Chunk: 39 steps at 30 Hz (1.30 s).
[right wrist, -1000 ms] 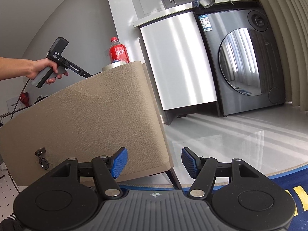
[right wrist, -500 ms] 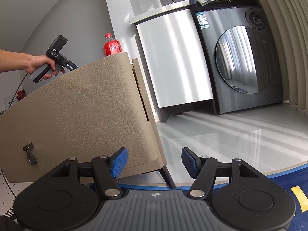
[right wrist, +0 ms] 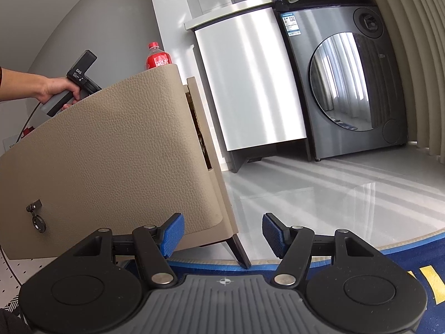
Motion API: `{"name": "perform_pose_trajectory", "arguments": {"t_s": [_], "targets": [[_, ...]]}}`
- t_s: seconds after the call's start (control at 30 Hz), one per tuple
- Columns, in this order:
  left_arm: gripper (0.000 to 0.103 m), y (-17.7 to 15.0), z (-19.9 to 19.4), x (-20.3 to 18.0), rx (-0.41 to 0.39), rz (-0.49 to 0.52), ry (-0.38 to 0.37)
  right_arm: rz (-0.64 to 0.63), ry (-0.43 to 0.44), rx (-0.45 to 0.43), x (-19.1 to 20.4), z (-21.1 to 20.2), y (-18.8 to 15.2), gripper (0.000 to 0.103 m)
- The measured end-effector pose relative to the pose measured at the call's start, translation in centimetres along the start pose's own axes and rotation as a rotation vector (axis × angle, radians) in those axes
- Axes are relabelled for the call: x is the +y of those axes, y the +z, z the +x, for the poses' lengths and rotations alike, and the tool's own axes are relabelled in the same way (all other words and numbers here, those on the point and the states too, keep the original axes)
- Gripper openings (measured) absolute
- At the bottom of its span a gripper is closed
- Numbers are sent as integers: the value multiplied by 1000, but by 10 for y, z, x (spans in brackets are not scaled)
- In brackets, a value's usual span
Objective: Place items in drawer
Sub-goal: 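Close the left gripper on the wooden stick, then lift the wooden stick with the left gripper and carry it toward the open drawer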
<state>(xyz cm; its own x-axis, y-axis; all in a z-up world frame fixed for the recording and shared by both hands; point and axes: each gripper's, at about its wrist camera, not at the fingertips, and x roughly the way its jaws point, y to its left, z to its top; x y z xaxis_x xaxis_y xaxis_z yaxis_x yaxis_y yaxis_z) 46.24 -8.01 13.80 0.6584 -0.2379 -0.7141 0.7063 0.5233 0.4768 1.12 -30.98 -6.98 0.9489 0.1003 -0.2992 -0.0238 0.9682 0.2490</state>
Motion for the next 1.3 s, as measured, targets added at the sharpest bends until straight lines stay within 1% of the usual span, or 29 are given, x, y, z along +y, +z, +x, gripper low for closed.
{"name": "perform_pose_trajectory", "arguments": {"t_s": [0.17, 0.23, 0.27, 0.43, 0.63, 0.73, 0.83, 1.0, 1.13, 1.3], "targets": [[50, 1, -1, -2, 8, 9, -22, -4, 4, 9, 0, -2, -3, 66], [47, 2, -2, -2, 11, 12, -32, -7, 6, 8, 0, -2, -3, 66], [43, 2, -2, -3, 13, 11, -38, -9, 7, 8, 0, -2, -4, 66], [39, 2, -4, -6, 18, 22, -46, -8, 2, 3, -1, -1, -6, 66], [29, 1, -10, -12, 8, 53, -38, -14, 7, 1, -1, -2, -7, 66], [24, 0, -14, -20, 10, 97, -6, -11, 3, -1, -3, -3, -6, 66], [23, 0, -19, -25, 14, 119, 1, -14, -7, -4, -3, -6, -7, 66], [19, 3, -35, -29, -3, 129, 22, -13, -13, -9, -3, -10, -6, 66], [15, 5, -44, -34, 0, 155, 75, -20, -9, -13, -1, -14, -5, 66], [8, 6, -59, -35, -37, 169, 148, -30, -6, -21, 1, -18, -4, 66]]}}
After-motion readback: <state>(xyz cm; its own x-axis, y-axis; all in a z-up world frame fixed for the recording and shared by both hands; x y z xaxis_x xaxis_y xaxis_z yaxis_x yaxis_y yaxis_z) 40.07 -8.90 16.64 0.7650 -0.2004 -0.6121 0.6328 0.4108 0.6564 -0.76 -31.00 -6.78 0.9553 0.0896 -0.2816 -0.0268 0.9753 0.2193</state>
